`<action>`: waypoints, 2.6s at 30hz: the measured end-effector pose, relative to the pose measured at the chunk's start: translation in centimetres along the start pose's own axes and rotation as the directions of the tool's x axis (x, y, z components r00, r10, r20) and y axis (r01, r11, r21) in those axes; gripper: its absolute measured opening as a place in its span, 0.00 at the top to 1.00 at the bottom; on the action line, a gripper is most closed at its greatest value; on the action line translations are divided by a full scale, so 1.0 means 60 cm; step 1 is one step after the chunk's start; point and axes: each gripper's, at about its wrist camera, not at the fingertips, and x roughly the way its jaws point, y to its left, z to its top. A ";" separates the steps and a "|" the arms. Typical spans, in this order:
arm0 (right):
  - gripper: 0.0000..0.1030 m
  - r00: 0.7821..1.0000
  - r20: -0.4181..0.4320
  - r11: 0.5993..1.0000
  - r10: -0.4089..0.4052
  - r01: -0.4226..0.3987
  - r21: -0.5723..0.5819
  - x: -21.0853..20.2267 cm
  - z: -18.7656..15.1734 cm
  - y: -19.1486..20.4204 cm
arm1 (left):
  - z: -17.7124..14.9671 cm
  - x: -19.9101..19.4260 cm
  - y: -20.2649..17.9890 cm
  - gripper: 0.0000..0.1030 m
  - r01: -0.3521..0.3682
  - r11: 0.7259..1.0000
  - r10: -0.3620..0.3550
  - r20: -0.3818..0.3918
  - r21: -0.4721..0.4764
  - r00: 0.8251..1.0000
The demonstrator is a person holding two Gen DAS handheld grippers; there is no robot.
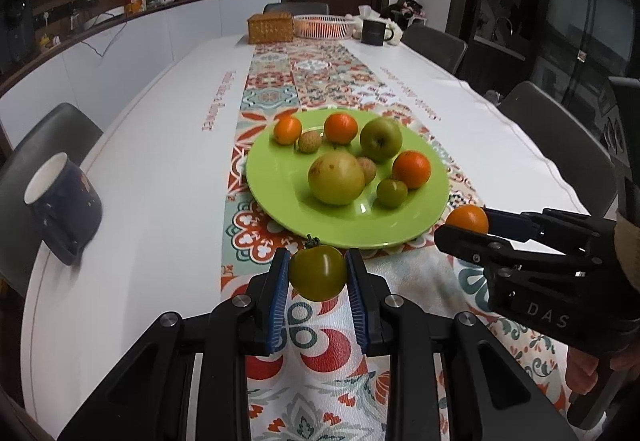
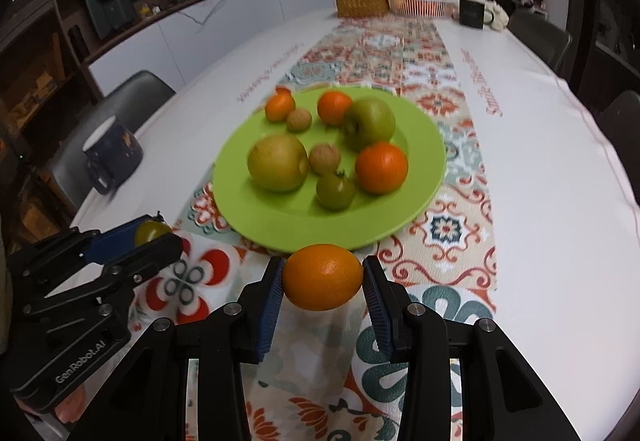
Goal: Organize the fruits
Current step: 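Carry the tomato with the left tool while the right tool carries the orange onto the plate, then open both tools to release the tomato and orange on the plate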
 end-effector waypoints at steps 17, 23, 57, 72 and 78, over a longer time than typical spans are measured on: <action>0.61 0.985 0.174 0.999 0.011 -0.004 -0.038 -0.098 0.056 0.025 | 0.074 -0.075 -0.010 0.72 -0.011 0.998 0.002 0.144 0.062 0.990; 0.61 0.977 0.212 0.999 0.000 0.010 -0.049 -0.109 0.087 0.026 | 0.105 -0.073 -0.005 0.72 -0.018 0.997 0.004 0.170 0.081 0.985; 0.60 0.997 0.078 1.000 -0.020 0.022 -0.019 0.068 0.185 -0.017 | 0.193 0.136 0.053 0.56 0.066 0.998 -0.066 -0.037 -0.016 0.997; 0.40 0.988 0.147 0.998 -0.046 0.052 -0.035 0.033 0.185 -0.001 | 0.153 0.051 0.069 0.38 -0.115 0.993 0.115 0.006 0.004 0.993; 0.31 0.974 0.197 0.993 -0.113 0.116 -0.001 -0.018 0.156 -0.010 | 0.134 0.011 0.050 0.35 -0.122 0.992 0.121 0.055 0.019 0.991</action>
